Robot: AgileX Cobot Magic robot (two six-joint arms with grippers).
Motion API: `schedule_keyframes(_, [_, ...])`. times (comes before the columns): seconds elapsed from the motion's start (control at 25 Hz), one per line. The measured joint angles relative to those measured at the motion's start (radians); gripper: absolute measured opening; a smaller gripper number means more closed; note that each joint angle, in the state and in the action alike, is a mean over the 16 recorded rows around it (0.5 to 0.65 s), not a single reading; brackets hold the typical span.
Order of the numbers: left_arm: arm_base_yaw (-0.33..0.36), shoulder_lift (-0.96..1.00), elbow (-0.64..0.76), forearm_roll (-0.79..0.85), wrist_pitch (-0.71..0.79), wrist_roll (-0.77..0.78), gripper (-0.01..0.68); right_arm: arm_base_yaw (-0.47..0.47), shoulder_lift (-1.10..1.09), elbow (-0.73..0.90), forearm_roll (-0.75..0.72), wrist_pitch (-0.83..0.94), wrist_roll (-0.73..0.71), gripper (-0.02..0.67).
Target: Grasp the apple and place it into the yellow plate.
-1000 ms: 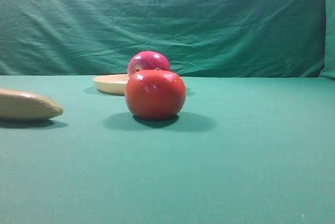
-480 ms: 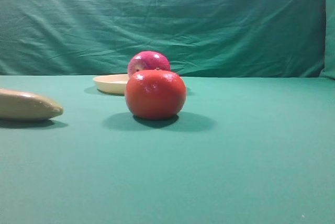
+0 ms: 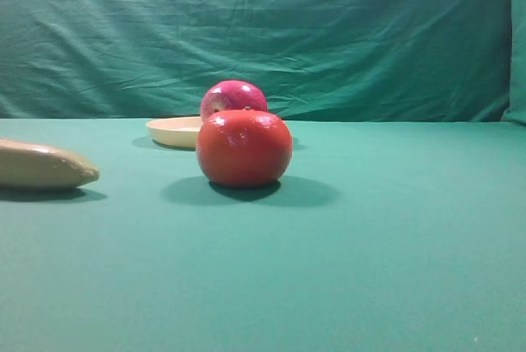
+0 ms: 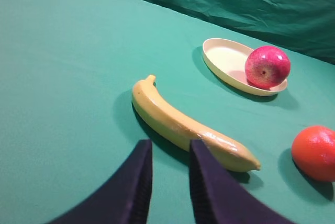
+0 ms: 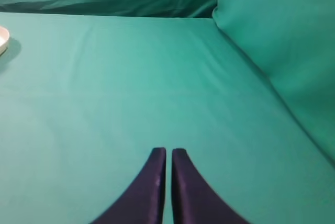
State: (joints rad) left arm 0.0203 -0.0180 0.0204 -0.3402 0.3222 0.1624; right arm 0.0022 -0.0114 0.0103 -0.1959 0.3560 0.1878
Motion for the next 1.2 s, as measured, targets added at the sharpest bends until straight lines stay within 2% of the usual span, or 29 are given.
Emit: schedule_keyframes(1.2, [0.0,0.0,0.0,0.0,0.001,0.0,0.157,0.0,0.0,0.016,0.005,0.01,-0.005,0.0])
